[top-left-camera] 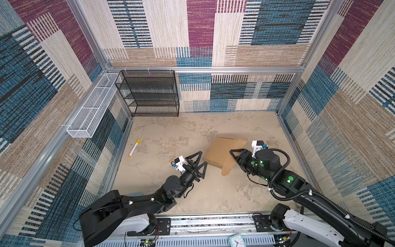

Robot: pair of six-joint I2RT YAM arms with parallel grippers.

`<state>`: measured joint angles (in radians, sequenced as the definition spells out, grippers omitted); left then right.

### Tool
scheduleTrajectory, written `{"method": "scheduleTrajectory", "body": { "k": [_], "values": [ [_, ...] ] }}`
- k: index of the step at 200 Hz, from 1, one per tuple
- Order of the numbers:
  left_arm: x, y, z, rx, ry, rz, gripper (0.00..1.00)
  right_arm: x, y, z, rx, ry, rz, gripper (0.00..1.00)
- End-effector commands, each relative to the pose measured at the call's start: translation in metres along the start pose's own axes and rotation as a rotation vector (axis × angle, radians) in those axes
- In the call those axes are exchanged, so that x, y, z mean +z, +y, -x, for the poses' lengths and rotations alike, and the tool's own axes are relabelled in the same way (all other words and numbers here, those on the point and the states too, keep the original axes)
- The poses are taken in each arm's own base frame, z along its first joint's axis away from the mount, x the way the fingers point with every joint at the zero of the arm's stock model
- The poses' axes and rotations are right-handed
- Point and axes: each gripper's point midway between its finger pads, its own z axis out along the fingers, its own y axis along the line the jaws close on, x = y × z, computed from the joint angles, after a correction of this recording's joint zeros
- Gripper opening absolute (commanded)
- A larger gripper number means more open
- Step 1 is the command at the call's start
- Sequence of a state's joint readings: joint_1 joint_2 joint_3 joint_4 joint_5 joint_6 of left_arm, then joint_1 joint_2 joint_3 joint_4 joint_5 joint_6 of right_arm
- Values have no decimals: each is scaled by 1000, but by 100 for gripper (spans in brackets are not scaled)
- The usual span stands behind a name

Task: Assemble paper box
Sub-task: Turn over the paper box at the center of the table.

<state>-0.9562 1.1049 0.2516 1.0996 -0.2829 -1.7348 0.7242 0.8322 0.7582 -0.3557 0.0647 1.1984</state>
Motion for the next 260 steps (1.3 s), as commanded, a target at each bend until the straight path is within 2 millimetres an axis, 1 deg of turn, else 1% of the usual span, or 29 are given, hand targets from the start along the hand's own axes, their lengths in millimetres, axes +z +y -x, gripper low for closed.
{"method": "scheduleTrajectory", "body": {
  "k": [1, 16, 18, 21, 24, 38, 61, 77, 87, 104, 114, 142, 166, 206, 230, 246, 260],
  "values": [
    [-11, 17, 9, 165, -15, 173, 100, -2, -5, 4, -68, -15, -43, 58],
    [-28, 12, 17, 265, -31, 262, 100, -5, -2, 7, -99, -19, -49, 58],
    [-31, 15, 20, 276, -36, 287, 100, -5, -1, 7, -105, -18, -48, 58],
    [-36, 14, 22, 289, -42, 304, 100, -6, 0, 7, -115, -17, -51, 58],
    [-39, 11, 24, 301, -50, 308, 100, -6, 2, 8, -126, -17, -52, 58],
    [-58, 8, 38, 354, -79, 342, 100, -8, 6, 11, -174, -14, -67, 58],
    [-85, 14, 56, 354, -110, 383, 100, -4, 12, 8, -256, 30, -86, 56],
    [-96, 20, 61, 344, -117, 386, 100, 2, 7, 1, -295, 76, -116, 55],
    [-102, 28, 63, 330, -120, 400, 100, 5, 1, -3, -302, 98, -135, 54],
    [-106, 38, 63, 310, -112, 402, 100, 9, -10, -9, -314, 129, -163, 53],
    [-107, 44, 64, 305, -109, 406, 100, 10, -14, -9, -323, 133, -183, 54],
    [-108, 59, 62, 291, -86, 422, 100, 10, -13, -10, -371, 155, -205, 56],
    [-107, 68, 61, 282, -70, 431, 100, 12, -17, -13, -411, 191, -235, 57],
    [-106, 86, 59, 271, -47, 450, 100, 12, -39, -25, -416, 234, -268, 58],
    [-106, 94, 60, 262, -46, 467, 100, 5, -36, -17, -433, 200, -267, 61],
    [-105, 94, 60, 276, -43, 479, 100, 1, -32, -14, -448, 191, -264, 62],
    [-102, 91, 58, 303, -32, 496, 100, -4, -31, -7, -463, 162, -280, 63]
  ]
}}
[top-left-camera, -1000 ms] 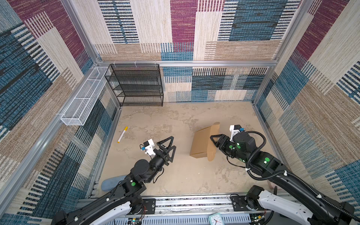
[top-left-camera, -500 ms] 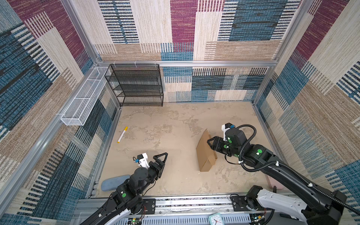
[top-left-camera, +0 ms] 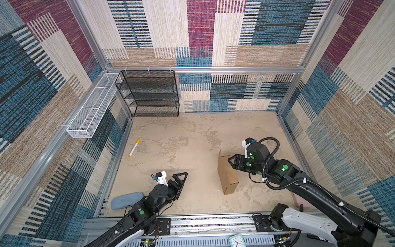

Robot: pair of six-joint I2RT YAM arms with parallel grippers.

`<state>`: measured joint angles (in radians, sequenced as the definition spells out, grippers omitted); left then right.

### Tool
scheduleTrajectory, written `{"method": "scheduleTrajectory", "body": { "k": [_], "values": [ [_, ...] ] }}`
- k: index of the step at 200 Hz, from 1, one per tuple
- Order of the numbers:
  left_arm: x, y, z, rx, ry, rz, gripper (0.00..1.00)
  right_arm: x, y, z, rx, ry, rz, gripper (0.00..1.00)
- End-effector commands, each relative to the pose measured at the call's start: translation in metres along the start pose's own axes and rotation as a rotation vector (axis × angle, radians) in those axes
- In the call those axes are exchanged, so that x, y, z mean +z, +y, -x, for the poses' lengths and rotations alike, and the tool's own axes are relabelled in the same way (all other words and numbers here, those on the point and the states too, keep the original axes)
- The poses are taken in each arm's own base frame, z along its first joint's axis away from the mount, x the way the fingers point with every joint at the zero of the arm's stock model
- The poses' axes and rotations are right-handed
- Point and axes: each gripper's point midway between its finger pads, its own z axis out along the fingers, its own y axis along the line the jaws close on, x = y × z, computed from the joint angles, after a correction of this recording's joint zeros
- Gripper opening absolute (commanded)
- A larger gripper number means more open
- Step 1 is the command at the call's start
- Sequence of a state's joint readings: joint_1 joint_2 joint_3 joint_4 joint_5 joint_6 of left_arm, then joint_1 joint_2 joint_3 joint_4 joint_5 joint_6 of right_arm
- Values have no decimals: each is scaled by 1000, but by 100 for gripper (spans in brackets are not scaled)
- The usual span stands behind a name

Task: Assemble paper box
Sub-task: Turn over the paper box at the center of the table, then rotate the paper box at the center of the table.

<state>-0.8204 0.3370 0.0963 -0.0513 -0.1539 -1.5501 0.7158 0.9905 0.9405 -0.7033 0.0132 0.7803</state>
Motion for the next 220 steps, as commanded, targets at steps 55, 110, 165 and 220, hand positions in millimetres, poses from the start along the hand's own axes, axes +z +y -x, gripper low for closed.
{"method": "scheduleTrajectory", "body": {
  "k": [55, 110, 165, 220],
  "values": [
    [41, -34, -28, 69, 130, -3, 97, 8, -50, 12, 42, -59, -92, 60],
    [83, -41, -58, 89, 249, 65, 93, 23, -82, 4, 95, -77, -136, 58],
    [115, -44, -76, 89, 307, 76, 92, 53, -99, -48, 149, 55, -66, 56],
    [143, -50, -92, 64, 360, 42, 91, 67, -109, -84, 203, 132, -8, 56]
  ]
}}
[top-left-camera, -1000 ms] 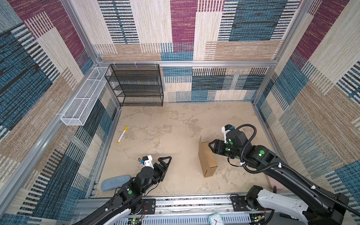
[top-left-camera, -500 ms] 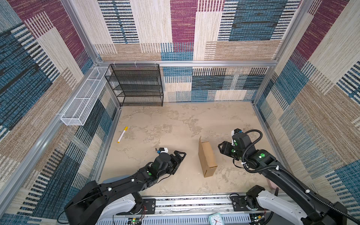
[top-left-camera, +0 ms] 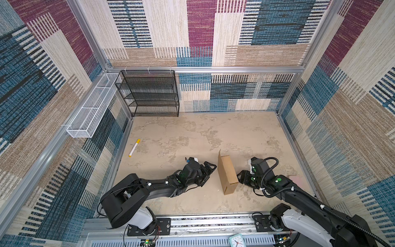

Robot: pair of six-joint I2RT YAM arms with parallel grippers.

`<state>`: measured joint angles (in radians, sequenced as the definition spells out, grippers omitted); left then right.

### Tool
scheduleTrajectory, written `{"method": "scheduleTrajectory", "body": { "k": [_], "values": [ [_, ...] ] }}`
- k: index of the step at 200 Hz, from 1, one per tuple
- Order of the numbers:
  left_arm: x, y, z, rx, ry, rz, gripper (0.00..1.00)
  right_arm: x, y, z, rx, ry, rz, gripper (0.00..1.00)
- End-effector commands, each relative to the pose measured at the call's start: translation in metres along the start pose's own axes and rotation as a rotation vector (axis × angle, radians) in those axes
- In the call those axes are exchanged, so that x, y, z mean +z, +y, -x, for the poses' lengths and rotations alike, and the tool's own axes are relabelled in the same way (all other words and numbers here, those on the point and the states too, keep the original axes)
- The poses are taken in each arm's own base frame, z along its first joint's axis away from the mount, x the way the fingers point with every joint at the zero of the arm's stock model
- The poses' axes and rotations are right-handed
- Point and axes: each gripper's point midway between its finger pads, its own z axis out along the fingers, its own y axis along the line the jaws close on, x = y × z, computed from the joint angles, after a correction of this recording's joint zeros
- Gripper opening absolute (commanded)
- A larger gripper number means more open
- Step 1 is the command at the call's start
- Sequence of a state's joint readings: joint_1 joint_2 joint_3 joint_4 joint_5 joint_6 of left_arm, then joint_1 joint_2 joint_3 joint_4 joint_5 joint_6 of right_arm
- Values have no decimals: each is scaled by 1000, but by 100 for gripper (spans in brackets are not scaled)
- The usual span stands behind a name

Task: Assemble paper box
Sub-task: Rotate the paper box at the center of the table.

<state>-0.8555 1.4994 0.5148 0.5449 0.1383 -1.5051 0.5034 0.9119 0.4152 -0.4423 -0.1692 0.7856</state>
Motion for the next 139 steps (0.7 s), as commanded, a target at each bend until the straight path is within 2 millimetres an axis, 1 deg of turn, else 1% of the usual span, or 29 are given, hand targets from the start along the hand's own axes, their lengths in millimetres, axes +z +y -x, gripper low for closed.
{"method": "scheduleTrajectory", "body": {
  "k": [1, 73, 139],
  "values": [
    [7, -22, -4, 20, 29, -91, 91, 1, 14, 0, 19, -5, 94, 56],
    [28, -16, -9, 2, 69, -92, 89, 12, 11, -21, 57, 46, 168, 56],
    [36, -25, -11, 20, 89, -109, 89, 12, 16, -28, 59, 57, 190, 55]
  ]
}}
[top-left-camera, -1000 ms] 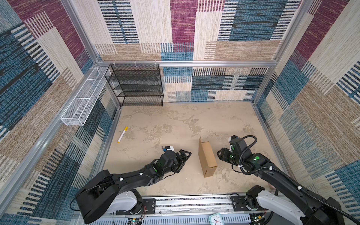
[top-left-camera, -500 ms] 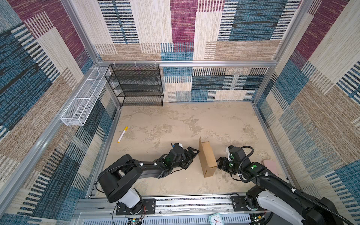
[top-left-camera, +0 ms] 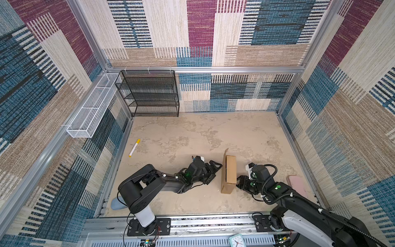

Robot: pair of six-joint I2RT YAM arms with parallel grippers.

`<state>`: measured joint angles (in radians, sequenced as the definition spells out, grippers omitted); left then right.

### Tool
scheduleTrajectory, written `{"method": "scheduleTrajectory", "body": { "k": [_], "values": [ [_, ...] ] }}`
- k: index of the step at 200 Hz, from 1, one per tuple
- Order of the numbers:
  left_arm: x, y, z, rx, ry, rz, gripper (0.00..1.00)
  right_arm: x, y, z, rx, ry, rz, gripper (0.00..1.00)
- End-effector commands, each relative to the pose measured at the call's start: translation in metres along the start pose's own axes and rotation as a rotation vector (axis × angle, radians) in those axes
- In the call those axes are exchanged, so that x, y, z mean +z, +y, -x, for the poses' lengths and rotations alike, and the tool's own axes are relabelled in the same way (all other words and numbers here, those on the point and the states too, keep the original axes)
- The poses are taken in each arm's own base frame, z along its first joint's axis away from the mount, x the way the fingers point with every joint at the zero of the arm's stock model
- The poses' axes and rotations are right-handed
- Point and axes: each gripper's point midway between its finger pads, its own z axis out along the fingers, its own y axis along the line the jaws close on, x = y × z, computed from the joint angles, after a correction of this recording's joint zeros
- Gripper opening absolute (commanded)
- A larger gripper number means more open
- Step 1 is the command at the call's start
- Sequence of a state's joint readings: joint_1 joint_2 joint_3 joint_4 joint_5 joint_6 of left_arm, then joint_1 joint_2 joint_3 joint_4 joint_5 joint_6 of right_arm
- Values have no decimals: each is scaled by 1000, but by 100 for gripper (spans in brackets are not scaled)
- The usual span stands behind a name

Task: Assemble paper box
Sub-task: Rotate the paper box at the center of the table.

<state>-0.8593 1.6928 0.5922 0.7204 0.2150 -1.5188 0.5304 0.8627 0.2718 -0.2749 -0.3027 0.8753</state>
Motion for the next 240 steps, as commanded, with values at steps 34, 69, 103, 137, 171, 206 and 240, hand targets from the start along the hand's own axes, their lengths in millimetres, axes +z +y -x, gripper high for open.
{"method": "scheduleTrajectory", "body": {
  "k": [34, 69, 103, 137, 171, 206, 240],
  "values": [
    [7, -23, -4, 41, 35, -55, 89, 4, 13, -6, 9, 3, 55, 55],
    [14, -31, -8, 56, 80, -72, 89, 5, 22, -13, 5, 17, 71, 55],
    [24, -40, -10, 68, 142, -110, 88, 5, 26, -19, 10, 27, 79, 54],
    [37, -47, -14, 64, 228, -163, 89, 4, 35, -23, 20, 30, 99, 54],
    [43, -45, -14, 70, 268, -185, 90, 1, 47, -25, 19, 23, 116, 54],
    [39, -44, -13, 138, 278, -144, 90, 1, 56, -24, 24, 15, 130, 55],
    [43, -46, -24, 164, 369, -148, 91, 4, 65, -27, 19, 29, 141, 55]
  ]
}}
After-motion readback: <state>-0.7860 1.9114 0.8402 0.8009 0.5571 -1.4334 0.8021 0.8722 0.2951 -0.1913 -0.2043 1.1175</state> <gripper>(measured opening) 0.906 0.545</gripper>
